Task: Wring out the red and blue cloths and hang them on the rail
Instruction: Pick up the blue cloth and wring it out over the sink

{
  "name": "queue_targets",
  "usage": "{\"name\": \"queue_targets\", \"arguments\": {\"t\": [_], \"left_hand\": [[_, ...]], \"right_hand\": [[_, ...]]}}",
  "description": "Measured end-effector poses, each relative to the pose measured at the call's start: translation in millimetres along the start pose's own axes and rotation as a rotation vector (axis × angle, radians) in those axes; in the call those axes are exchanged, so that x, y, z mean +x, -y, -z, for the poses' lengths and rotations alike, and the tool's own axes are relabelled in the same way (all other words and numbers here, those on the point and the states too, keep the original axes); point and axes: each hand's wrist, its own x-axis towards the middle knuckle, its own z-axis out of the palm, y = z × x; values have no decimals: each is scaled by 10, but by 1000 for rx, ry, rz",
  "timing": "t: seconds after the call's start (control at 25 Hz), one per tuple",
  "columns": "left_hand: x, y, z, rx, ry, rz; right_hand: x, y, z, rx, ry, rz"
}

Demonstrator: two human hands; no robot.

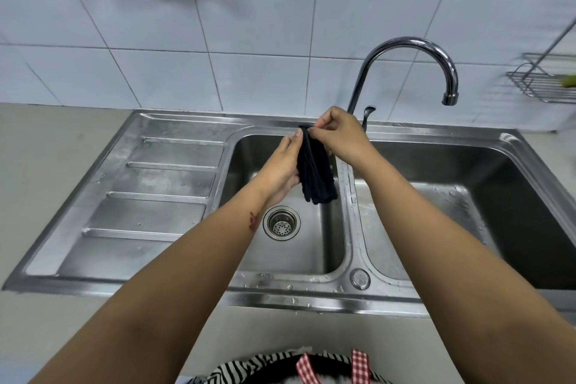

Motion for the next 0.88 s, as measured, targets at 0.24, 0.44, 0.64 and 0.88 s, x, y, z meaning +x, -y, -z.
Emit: {"name": "queue_targets", "arguments": {"t": [0.24, 0.44, 0.64, 0.88], "left_hand": [[51, -43, -165, -342, -89, 124], [83, -18, -207, -179, -330, 155], [71, -52, 25, 447, -222, 193], [-2, 63, 420, 1142, -130, -185]], "right_hand": [[-124, -186, -161, 422, 37, -208], [-388, -318, -269, 612, 483, -676], [-314, -403, -227, 525, 568, -739], [-215, -375, -121, 963, 723, -774]]}}
